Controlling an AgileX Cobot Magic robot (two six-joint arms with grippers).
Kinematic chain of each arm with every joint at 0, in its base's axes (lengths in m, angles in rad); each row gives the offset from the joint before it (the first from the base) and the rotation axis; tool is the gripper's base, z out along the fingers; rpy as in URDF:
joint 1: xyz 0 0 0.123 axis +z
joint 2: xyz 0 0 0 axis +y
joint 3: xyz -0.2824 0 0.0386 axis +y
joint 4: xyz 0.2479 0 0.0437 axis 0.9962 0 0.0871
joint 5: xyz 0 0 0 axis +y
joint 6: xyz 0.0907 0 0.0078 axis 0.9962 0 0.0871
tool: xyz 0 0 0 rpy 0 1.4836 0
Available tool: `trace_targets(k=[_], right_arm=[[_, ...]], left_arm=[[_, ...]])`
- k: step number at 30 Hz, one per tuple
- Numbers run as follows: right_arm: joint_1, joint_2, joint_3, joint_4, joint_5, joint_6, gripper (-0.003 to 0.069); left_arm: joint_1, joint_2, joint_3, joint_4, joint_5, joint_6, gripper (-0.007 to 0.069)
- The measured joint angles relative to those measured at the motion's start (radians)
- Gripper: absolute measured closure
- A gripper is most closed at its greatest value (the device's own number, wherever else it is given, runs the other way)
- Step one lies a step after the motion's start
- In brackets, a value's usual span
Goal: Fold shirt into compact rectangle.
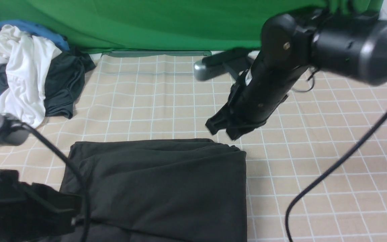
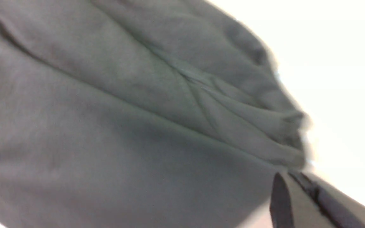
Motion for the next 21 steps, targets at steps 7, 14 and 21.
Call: trace_targets(k=[7,14,21], right_arm=[[-0.003,-0.211,0.046,-0.060,0.017,0.010,0.0624],[-0.003,-0.490,0.204,-0.066,-0.123,0.040,0.0624],[-0.007,-0.621,0.415,-0.068,-0.218,0.149,0.0620]], left_arm=[[0.000,-0.117,0.000,0.015,0.013,-0.021,0.0606],[0.000,-0.238,0.000,0.031,0.014,-0.052,0.0606],[0.000,-0.299,0.000,0.038,0.024,-0.094,0.0606]])
